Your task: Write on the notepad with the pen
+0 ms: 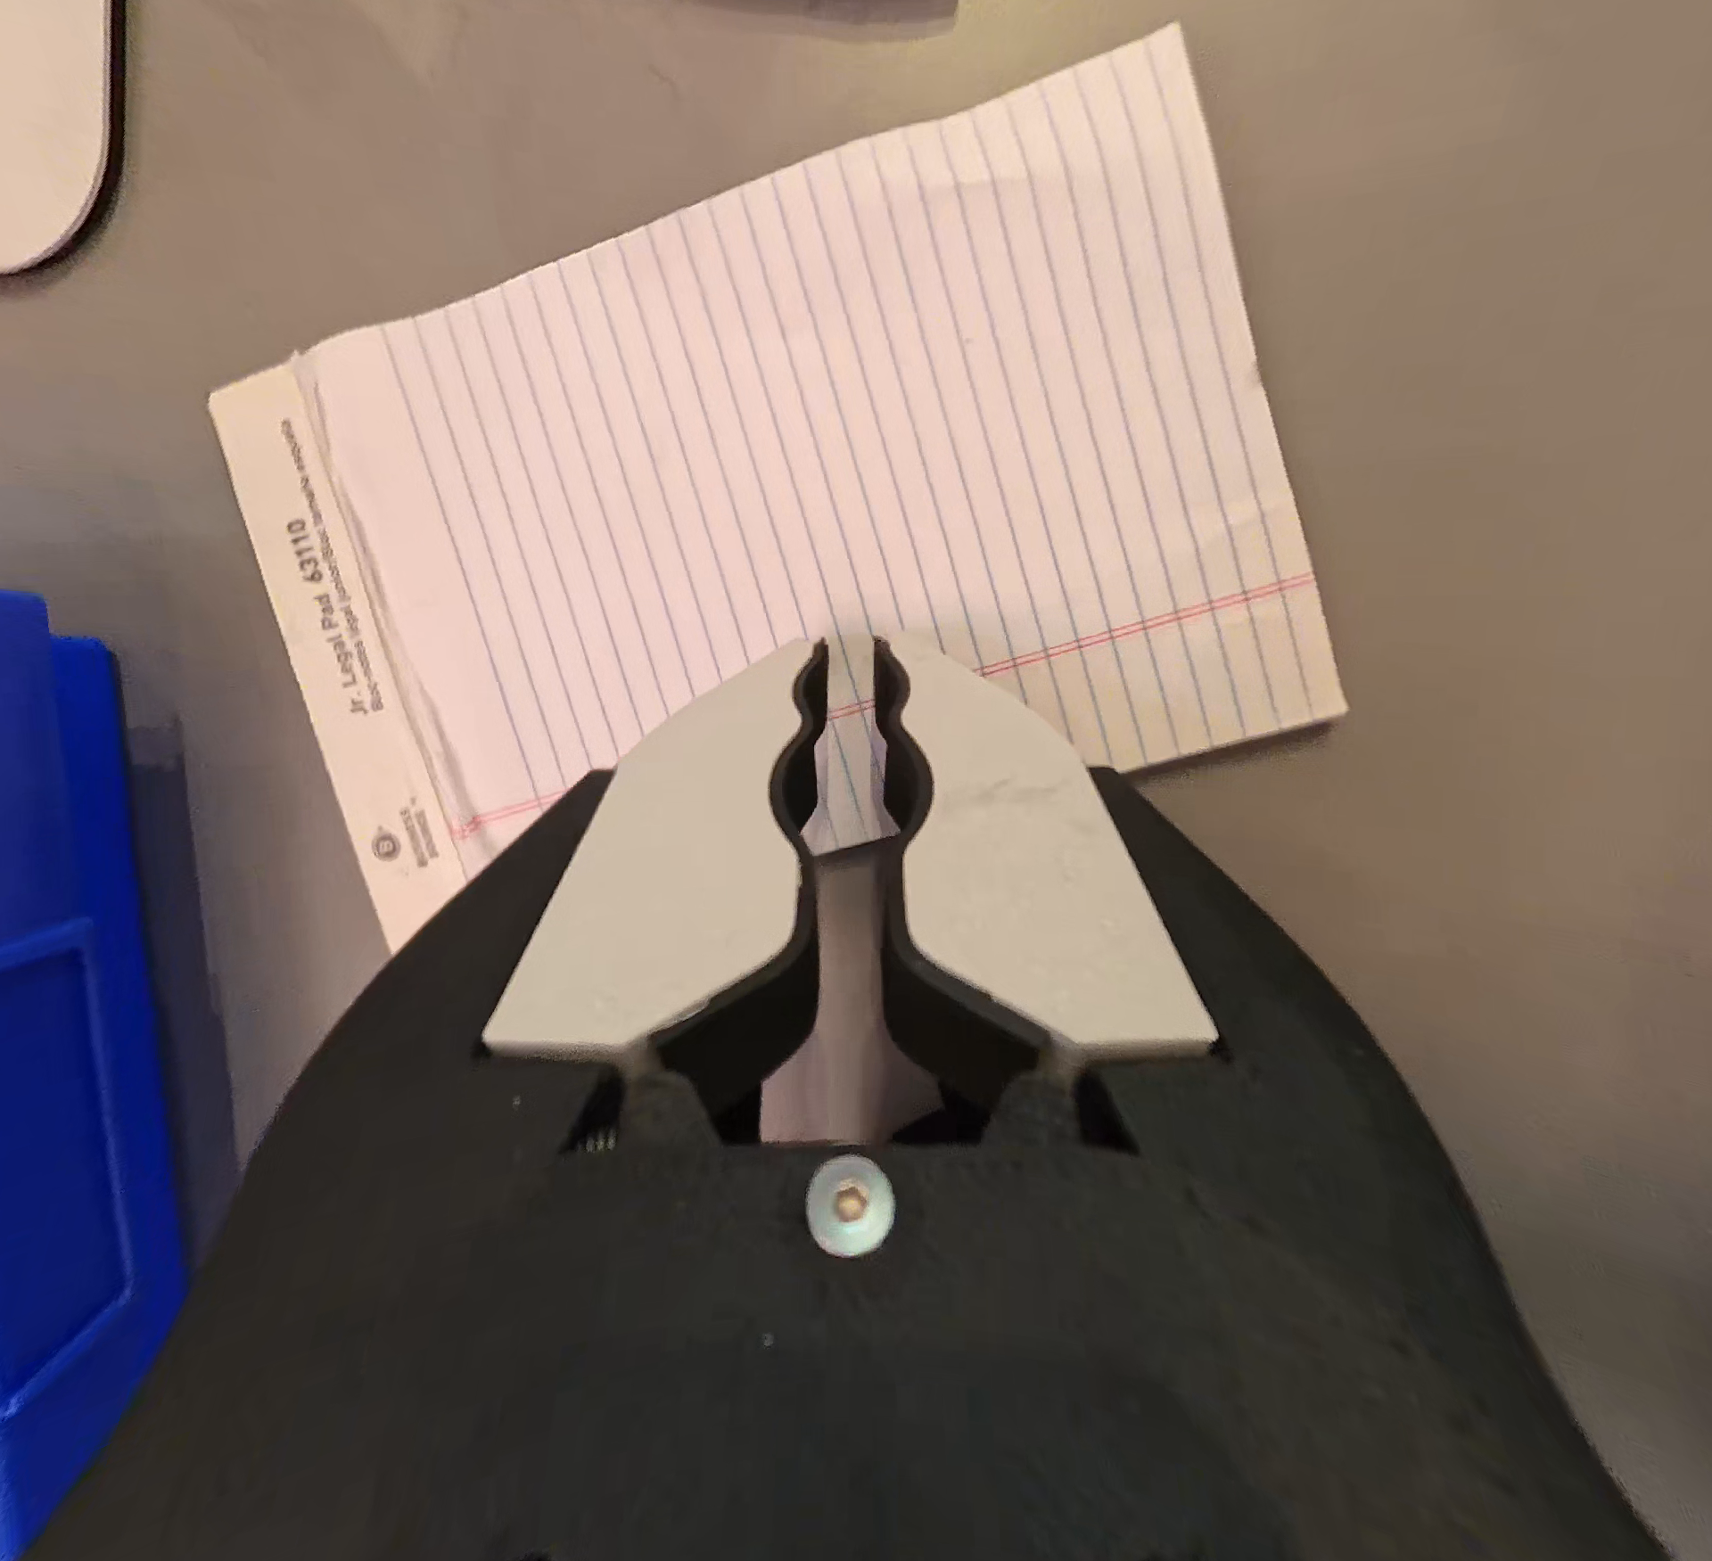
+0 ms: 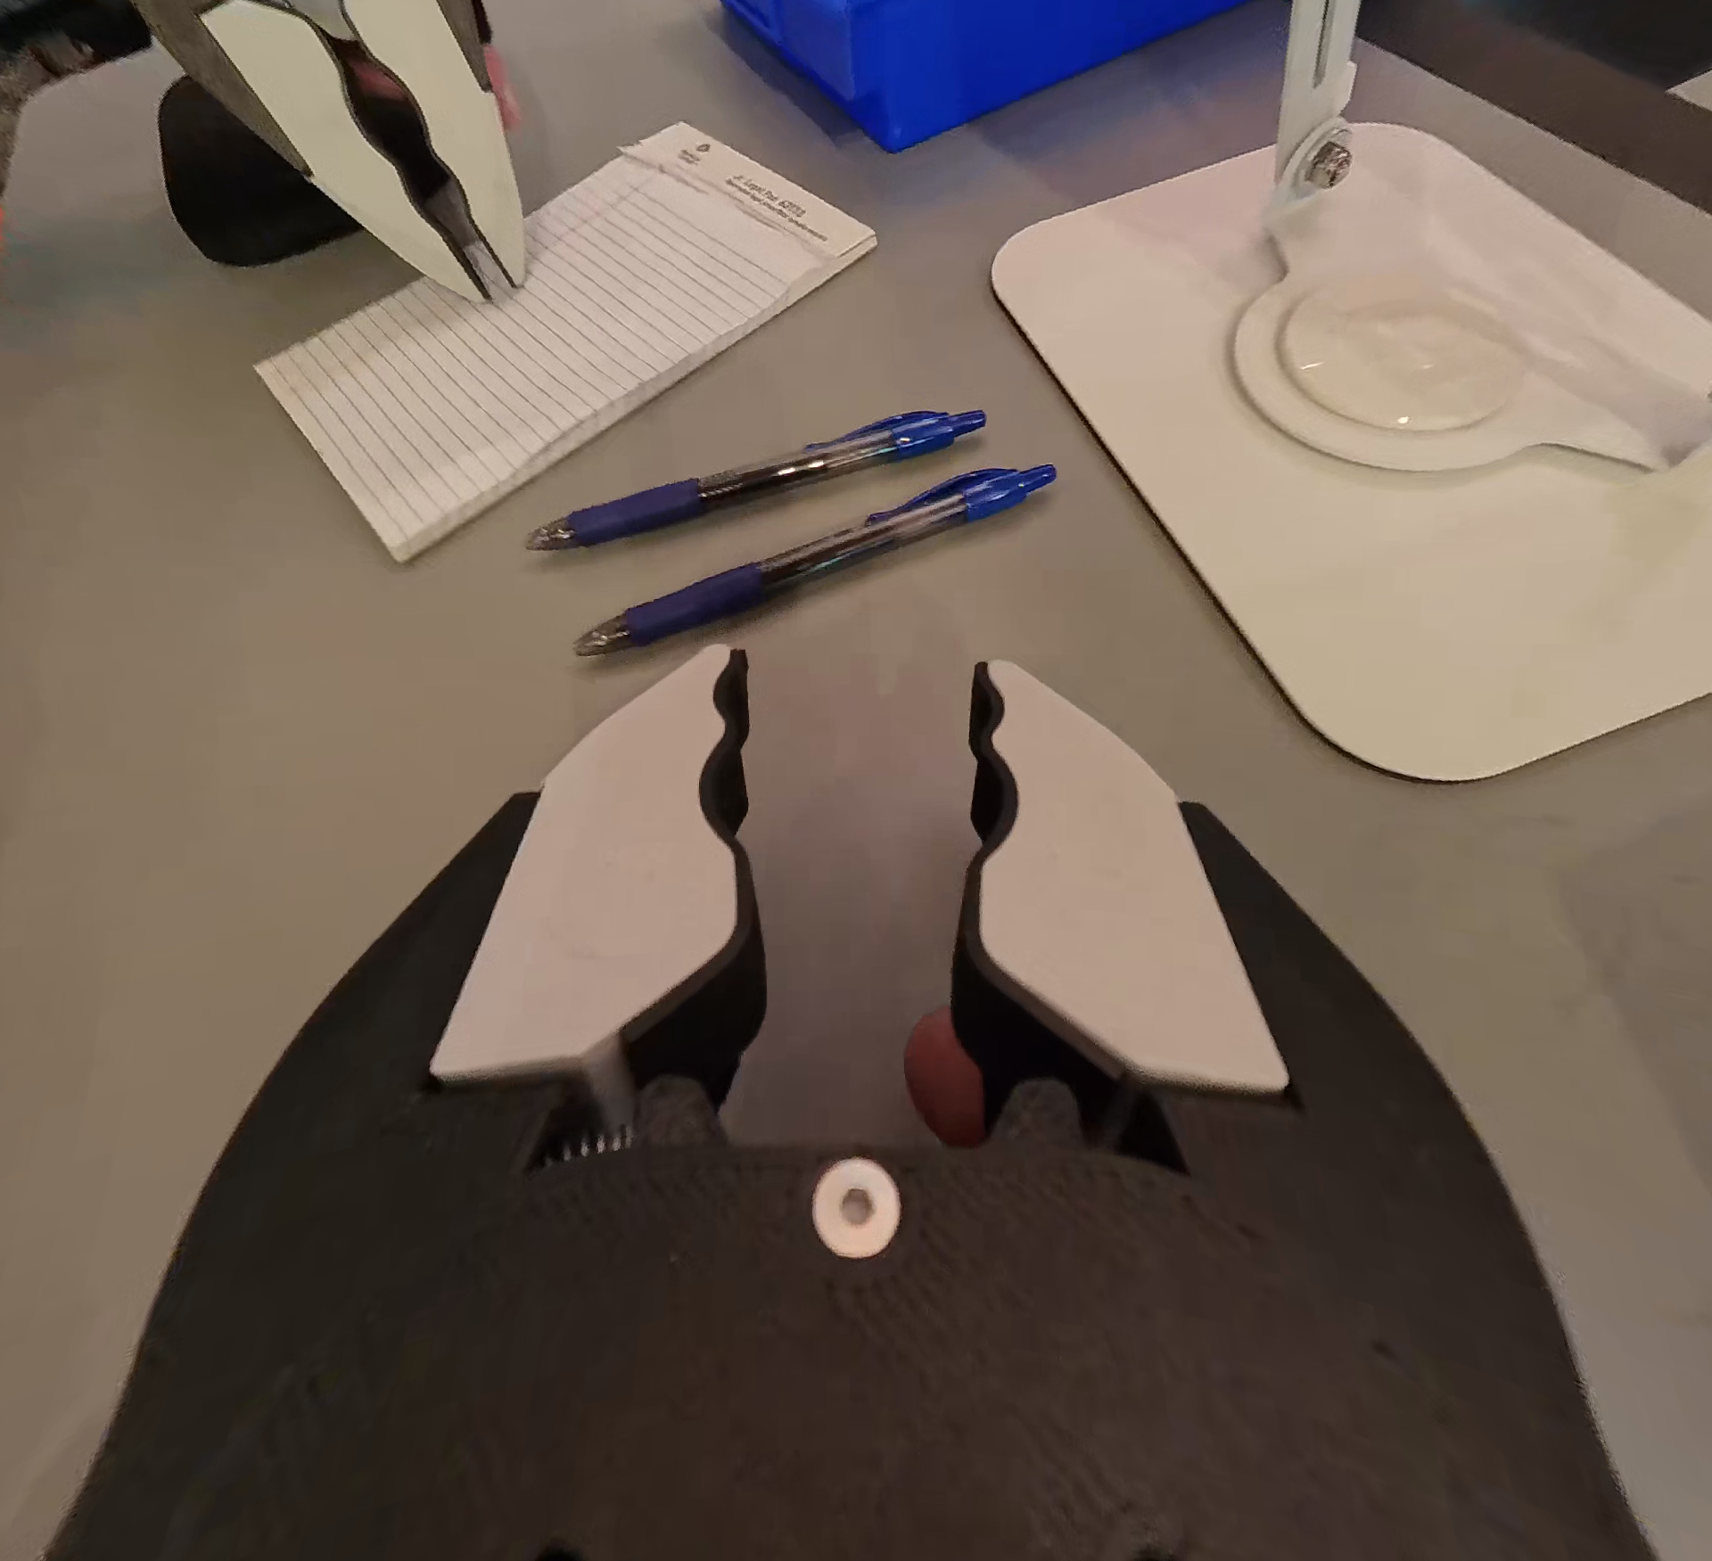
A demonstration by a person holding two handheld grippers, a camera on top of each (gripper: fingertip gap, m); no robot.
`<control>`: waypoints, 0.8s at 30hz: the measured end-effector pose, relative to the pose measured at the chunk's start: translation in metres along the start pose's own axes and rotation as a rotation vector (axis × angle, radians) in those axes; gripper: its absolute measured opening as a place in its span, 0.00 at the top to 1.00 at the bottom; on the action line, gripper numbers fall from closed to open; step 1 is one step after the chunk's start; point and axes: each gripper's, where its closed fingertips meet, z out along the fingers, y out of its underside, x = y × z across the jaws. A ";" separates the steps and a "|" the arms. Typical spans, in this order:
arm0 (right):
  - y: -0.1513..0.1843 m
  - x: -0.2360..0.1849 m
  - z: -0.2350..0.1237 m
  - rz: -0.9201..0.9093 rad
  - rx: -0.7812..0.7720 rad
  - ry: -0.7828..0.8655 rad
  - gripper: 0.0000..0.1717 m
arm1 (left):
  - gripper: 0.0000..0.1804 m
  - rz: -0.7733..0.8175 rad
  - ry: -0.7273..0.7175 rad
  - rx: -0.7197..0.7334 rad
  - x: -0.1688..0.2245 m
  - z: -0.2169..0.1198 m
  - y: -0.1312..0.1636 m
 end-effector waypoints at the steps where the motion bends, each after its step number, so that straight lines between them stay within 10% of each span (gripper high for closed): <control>1: -0.002 -0.004 0.000 0.018 0.008 -0.007 0.73 | 0.95 0.007 0.008 0.004 0.000 0.001 -0.001; 24: 0.024 0.008 -0.056 0.092 0.064 0.108 0.72 | 0.95 0.201 0.162 0.058 0.012 0.035 -0.065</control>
